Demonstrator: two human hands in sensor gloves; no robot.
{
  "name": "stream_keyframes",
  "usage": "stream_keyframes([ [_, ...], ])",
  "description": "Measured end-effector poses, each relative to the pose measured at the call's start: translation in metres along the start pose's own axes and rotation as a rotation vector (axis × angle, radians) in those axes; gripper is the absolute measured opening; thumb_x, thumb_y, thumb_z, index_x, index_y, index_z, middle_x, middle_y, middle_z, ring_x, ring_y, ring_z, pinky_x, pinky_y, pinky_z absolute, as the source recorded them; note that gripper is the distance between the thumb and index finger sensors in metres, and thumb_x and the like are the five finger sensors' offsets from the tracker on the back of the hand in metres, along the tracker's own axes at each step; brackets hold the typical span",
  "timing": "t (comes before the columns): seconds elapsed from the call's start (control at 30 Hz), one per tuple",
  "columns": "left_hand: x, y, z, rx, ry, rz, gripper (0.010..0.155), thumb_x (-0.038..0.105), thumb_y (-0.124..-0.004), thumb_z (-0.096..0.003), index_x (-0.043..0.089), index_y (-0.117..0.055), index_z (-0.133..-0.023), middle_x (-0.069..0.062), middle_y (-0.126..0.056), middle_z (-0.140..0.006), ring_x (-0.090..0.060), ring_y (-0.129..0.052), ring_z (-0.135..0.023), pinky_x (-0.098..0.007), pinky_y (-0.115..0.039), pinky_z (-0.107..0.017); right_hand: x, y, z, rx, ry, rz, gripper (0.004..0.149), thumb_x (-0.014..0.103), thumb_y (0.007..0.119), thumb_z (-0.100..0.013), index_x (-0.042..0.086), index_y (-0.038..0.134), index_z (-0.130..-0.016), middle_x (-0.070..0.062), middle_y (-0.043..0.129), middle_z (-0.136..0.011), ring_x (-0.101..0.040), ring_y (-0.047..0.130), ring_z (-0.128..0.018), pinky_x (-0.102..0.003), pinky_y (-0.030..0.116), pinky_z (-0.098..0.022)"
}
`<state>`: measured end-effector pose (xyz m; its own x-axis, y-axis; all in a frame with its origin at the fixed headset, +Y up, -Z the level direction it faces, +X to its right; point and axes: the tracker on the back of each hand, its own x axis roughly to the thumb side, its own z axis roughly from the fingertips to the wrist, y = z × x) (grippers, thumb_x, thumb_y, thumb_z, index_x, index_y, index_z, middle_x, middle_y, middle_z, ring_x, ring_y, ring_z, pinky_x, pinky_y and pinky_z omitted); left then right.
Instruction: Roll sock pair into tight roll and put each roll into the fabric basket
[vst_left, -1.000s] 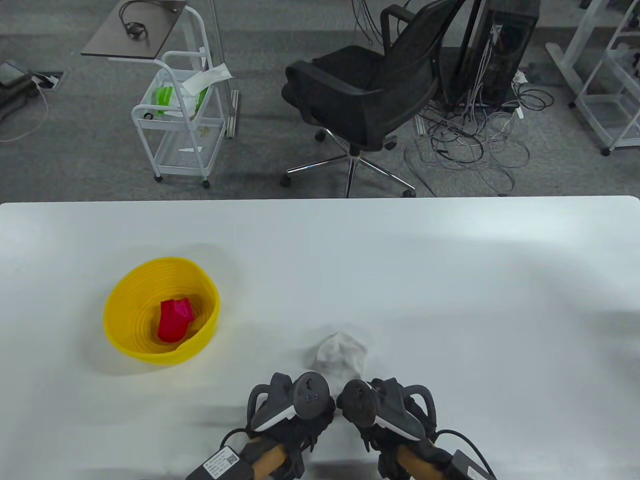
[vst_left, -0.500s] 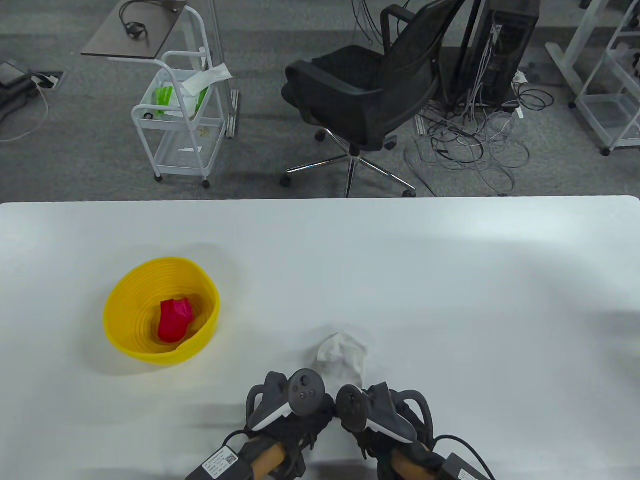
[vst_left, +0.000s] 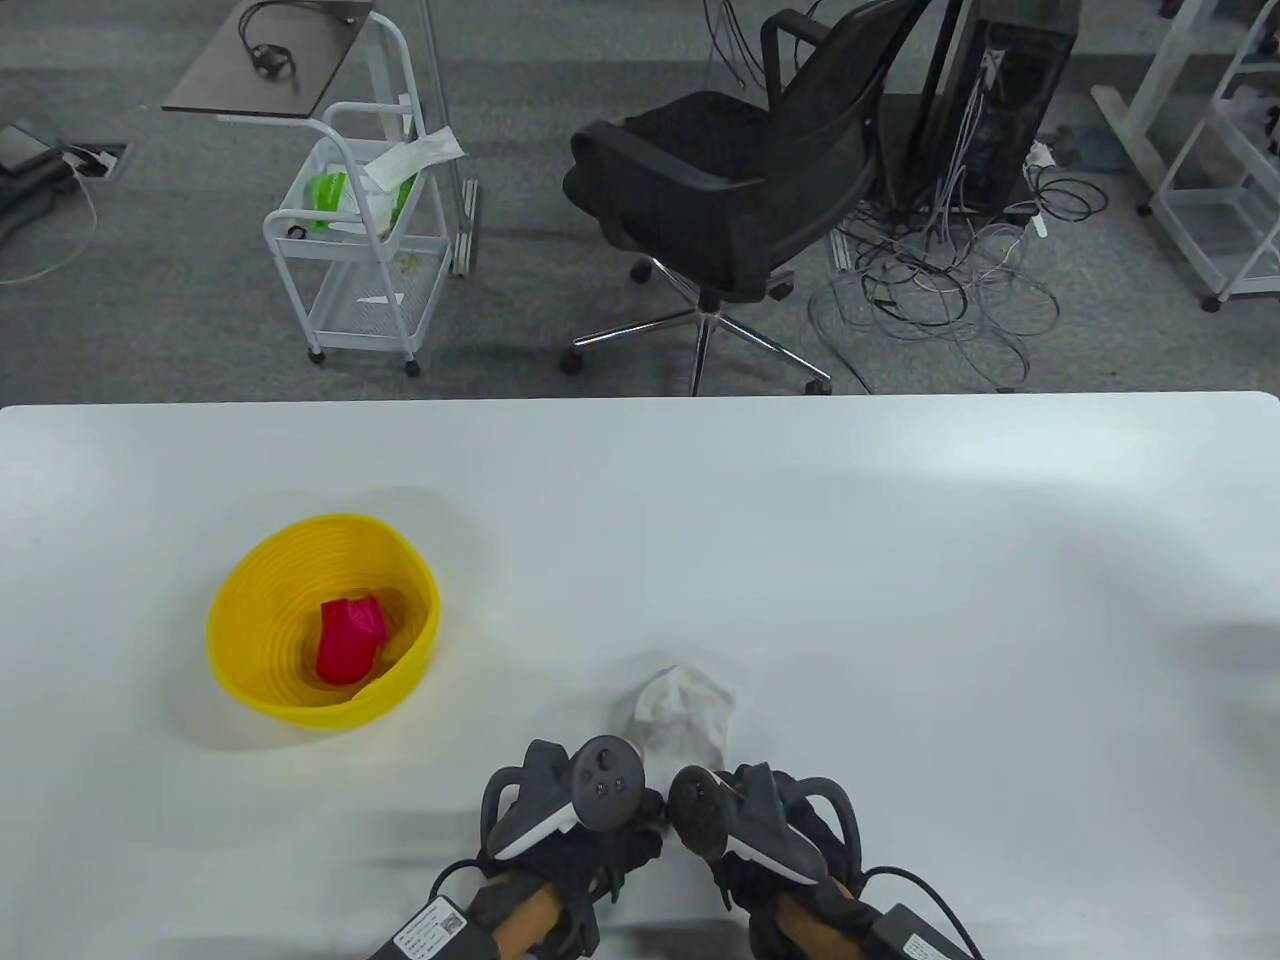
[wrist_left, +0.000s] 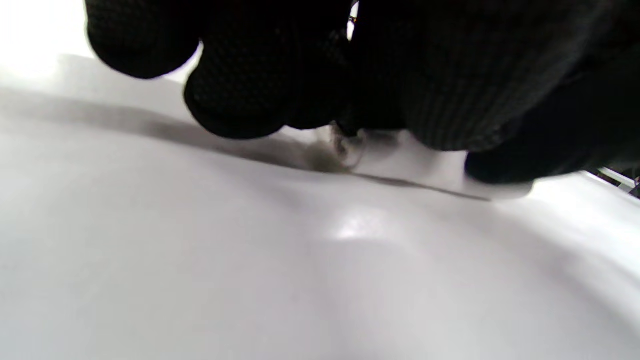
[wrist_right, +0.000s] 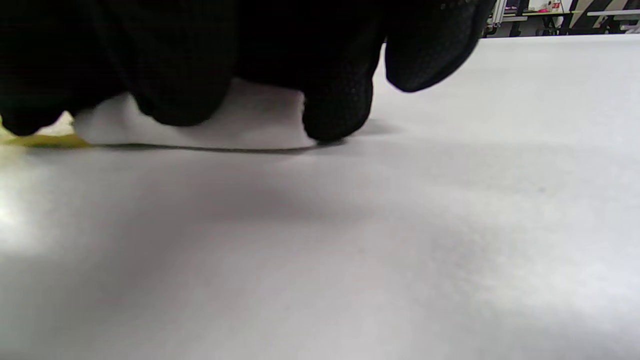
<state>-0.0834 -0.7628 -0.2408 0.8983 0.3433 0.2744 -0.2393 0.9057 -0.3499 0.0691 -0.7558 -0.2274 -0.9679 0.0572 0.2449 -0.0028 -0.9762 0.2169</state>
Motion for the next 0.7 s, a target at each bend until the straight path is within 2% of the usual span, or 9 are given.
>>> stream_keyframes([
  [0.2,0.003,-0.005,-0.003,0.047,-0.011,-0.037,0.048,0.044,-0.095,-0.0306,0.027,-0.094,-0.076,0.0,-0.095,-0.07,-0.02,-0.099,-0.046,-0.045,-0.079,-0.044,-0.003,-0.002,-0.002,0.003,0.013,-0.039,0.04,0.038,0.081,-0.041,0.038,0.084,-0.08,0.011,0.095,-0.08,-0.013,0.097,-0.07,-0.05,0.073,-0.064],
  [0.33,0.004,-0.006,-0.004,0.058,-0.017,-0.022,0.041,0.039,-0.087,-0.0361,0.025,-0.095,-0.074,-0.004,-0.096,-0.067,-0.021,-0.098,-0.044,-0.046,-0.078,-0.043,-0.006,-0.003,-0.002,-0.007,0.018,-0.047,0.04,0.04,0.081,-0.041,0.039,0.083,-0.08,0.011,0.096,-0.079,-0.012,0.098,-0.07,-0.049,0.074,-0.063],
  [0.4,0.004,-0.006,-0.004,0.047,-0.011,-0.029,0.041,0.038,-0.086,-0.0368,0.025,-0.094,-0.074,-0.004,-0.096,-0.067,-0.021,-0.098,-0.045,-0.046,-0.078,-0.043,-0.008,-0.007,0.0,-0.007,-0.01,-0.07,0.041,0.042,0.082,-0.04,0.041,0.082,-0.081,0.012,0.093,-0.083,-0.013,0.095,-0.075,-0.049,0.073,-0.064],
  [0.5,0.004,-0.006,-0.004,0.043,-0.005,-0.033,0.04,0.039,-0.083,-0.0379,0.026,-0.094,-0.074,-0.004,-0.095,-0.066,-0.021,-0.098,-0.044,-0.045,-0.078,-0.043,-0.007,-0.024,0.009,-0.113,-0.063,-0.062,0.038,0.041,0.087,-0.038,0.04,0.087,-0.077,0.013,0.094,-0.082,-0.013,0.095,-0.075,-0.049,0.074,-0.063],
  [0.63,0.002,-0.005,-0.005,0.038,-0.006,-0.006,0.04,0.04,-0.083,-0.0384,0.026,-0.095,-0.074,-0.005,-0.096,-0.065,-0.021,-0.097,-0.043,-0.045,-0.078,-0.042,0.0,-0.021,0.013,-0.033,-0.109,-0.052,0.038,0.041,0.089,-0.038,0.038,0.09,-0.076,0.012,0.095,-0.081,-0.015,0.096,-0.075,-0.05,0.074,-0.062],
  [0.7,0.002,-0.005,-0.005,0.039,-0.008,-0.009,0.04,0.04,-0.083,-0.0383,0.025,-0.095,-0.074,-0.005,-0.096,-0.065,-0.021,-0.097,-0.043,-0.045,-0.078,-0.042,0.003,-0.015,0.011,0.005,-0.097,0.026,0.039,0.041,0.087,-0.038,0.039,0.088,-0.078,0.013,0.094,-0.084,-0.015,0.095,-0.076,-0.05,0.074,-0.063],
])
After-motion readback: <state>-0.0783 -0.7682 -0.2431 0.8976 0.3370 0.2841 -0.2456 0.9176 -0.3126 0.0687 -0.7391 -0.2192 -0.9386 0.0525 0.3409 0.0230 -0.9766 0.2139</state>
